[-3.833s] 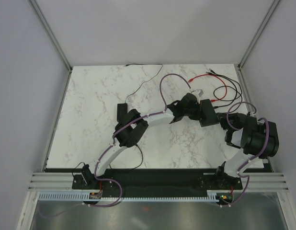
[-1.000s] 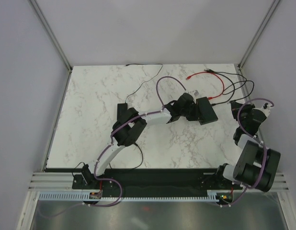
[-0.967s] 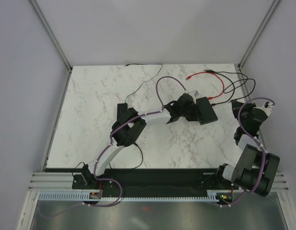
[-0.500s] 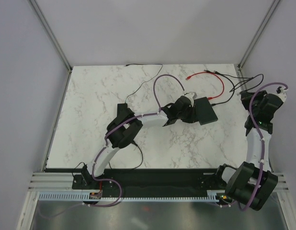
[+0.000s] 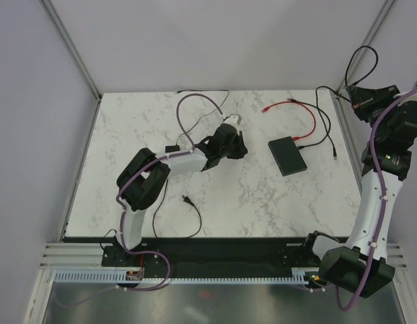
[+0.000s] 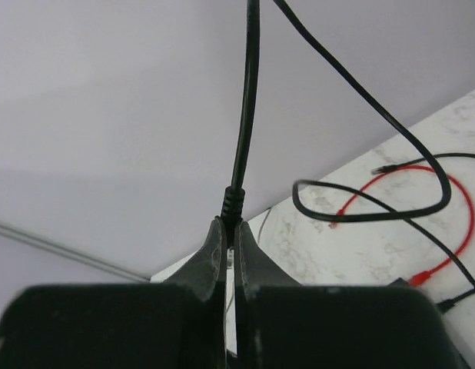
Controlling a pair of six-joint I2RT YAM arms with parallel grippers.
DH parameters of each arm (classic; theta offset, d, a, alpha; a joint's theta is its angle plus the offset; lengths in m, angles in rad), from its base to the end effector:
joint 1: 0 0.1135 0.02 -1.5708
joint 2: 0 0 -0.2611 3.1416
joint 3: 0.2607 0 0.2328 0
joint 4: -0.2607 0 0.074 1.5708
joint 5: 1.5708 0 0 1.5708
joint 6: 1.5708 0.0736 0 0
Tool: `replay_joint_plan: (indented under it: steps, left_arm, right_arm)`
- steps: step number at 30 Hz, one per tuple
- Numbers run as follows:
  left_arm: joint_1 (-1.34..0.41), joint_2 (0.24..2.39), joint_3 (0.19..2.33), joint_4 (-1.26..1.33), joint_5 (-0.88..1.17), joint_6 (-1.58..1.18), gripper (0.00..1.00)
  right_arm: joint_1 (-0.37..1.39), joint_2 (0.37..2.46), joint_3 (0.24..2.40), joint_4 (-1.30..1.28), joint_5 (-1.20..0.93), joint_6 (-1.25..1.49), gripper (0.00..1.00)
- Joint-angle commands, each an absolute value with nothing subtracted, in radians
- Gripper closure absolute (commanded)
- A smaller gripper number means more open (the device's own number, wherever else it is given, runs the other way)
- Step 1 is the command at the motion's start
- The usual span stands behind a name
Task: Pull the plug from the switch port
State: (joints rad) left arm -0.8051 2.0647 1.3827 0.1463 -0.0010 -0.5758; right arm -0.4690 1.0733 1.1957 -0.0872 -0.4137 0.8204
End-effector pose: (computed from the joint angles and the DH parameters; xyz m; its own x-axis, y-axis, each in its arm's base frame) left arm 0.3349 -0.3483 0.1729 -0.6889 -0.0691 -0.7215 0.4115 0.7822 -0.4678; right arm 0.2387 -0.0878 0.4349 0.0620 0.7194 -0.6918 0.0149 0.6924 0.7213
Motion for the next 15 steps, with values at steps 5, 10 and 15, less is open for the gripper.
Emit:
replay_joint_plan:
  steps: [5, 10, 15]
  left_arm:
    - [-0.718, 1.823, 1.235, 0.201, -0.201, -0.486, 0.77]
    - [-0.621, 1.666, 1.099, 0.198, -0.247, -0.486, 0.75]
    - [-0.542, 1.450, 1.010, 0.128, -0.342, -0.465, 0.74]
  right_arm:
    - [-0.368, 0.993, 1.373, -0.132, -0.584, 0.894, 1.00]
    - [-0.295, 0.944, 1.368, -0.103, -0.635, 0.995, 1.00]
    - [-0.180, 0.914, 1.273, -0.040, -0.589, 1.026, 1.00]
